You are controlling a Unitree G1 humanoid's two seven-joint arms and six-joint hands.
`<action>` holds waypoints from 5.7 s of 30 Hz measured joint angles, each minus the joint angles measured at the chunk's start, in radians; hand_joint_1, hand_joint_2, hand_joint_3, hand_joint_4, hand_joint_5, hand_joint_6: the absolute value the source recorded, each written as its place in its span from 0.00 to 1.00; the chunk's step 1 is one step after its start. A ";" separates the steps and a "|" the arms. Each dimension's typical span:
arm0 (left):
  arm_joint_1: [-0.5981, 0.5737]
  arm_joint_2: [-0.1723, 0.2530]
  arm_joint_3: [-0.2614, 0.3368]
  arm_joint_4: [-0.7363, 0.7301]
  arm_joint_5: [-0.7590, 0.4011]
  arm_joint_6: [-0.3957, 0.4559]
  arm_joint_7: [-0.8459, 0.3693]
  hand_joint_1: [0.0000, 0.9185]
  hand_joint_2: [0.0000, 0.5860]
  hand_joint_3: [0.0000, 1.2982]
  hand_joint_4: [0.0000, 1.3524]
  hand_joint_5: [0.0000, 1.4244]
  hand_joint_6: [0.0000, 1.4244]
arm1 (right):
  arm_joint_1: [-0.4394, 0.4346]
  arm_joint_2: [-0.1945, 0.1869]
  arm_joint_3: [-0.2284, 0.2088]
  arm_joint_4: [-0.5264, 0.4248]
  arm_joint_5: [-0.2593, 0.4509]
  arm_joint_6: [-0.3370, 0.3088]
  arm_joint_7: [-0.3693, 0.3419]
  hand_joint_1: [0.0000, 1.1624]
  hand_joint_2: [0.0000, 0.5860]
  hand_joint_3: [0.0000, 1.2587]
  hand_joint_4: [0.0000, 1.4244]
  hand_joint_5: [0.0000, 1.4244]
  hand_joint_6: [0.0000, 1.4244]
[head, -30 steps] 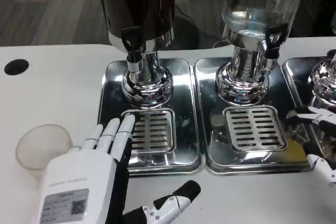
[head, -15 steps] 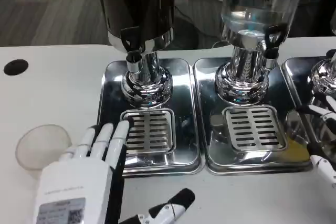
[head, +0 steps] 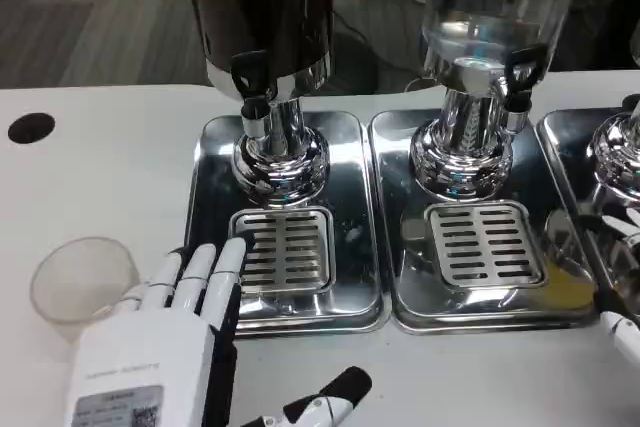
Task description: Grasp the cup under the faucet to collect the drink, then remove the cup.
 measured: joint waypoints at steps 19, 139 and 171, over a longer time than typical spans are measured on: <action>-0.046 0.006 0.001 0.015 -0.038 0.000 -0.010 0.00 0.15 0.08 0.00 0.07 0.17 | -0.008 0.006 0.017 -0.004 0.018 0.000 0.000 0.40 0.80 0.13 0.05 0.02 0.00; -0.655 0.221 0.259 0.498 -0.107 0.472 -0.159 0.37 0.20 0.33 0.36 0.51 0.60 | 0.143 0.086 0.063 -0.001 0.021 -0.143 -0.014 0.37 0.80 0.17 0.09 0.06 0.00; -0.587 0.207 0.278 0.379 -0.131 0.458 -0.092 0.38 0.21 0.39 0.43 0.57 0.65 | 0.141 0.086 0.080 0.010 0.020 -0.155 -0.014 0.35 0.77 0.16 0.09 0.07 0.00</action>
